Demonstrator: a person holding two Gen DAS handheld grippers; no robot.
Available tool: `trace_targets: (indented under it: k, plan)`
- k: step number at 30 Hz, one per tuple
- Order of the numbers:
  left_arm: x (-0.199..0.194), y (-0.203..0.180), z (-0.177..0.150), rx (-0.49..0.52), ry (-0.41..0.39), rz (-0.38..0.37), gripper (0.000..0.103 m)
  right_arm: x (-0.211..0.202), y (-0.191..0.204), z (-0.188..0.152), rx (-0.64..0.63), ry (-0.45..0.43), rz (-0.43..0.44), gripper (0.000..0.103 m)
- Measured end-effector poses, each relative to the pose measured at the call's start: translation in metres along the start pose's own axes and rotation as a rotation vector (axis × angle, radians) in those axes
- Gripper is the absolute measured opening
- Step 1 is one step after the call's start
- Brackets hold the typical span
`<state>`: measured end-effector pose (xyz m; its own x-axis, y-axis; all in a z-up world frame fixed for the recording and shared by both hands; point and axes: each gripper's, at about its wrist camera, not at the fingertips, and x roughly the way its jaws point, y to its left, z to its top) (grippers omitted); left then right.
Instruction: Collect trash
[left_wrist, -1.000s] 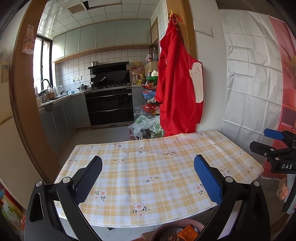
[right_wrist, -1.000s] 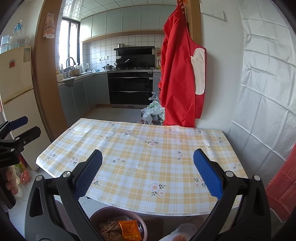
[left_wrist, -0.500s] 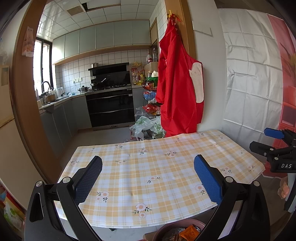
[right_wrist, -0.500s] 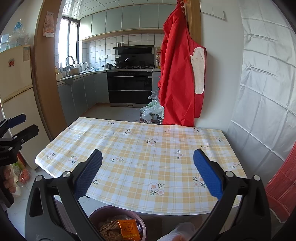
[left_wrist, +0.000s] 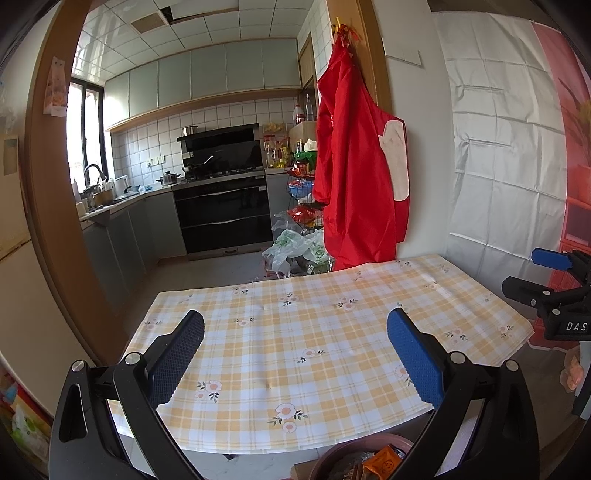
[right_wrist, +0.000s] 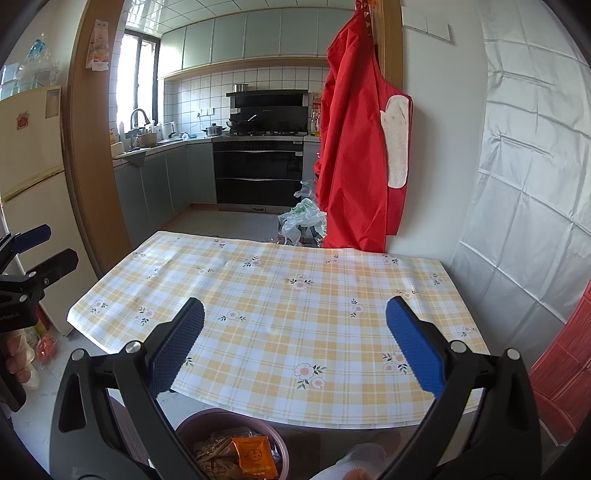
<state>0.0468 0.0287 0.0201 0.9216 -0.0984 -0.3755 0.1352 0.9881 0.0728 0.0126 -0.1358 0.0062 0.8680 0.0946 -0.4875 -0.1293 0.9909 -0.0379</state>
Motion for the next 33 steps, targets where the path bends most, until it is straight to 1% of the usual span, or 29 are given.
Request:
trace_targets:
  k: [33]
  plan:
    - [0.0017, -0.0025, -0.0076, 0.005, -0.004, 0.008, 0.097, 0.0017, -0.0045, -0.0026, -0.001, 0.005, -0.002, 0.097]
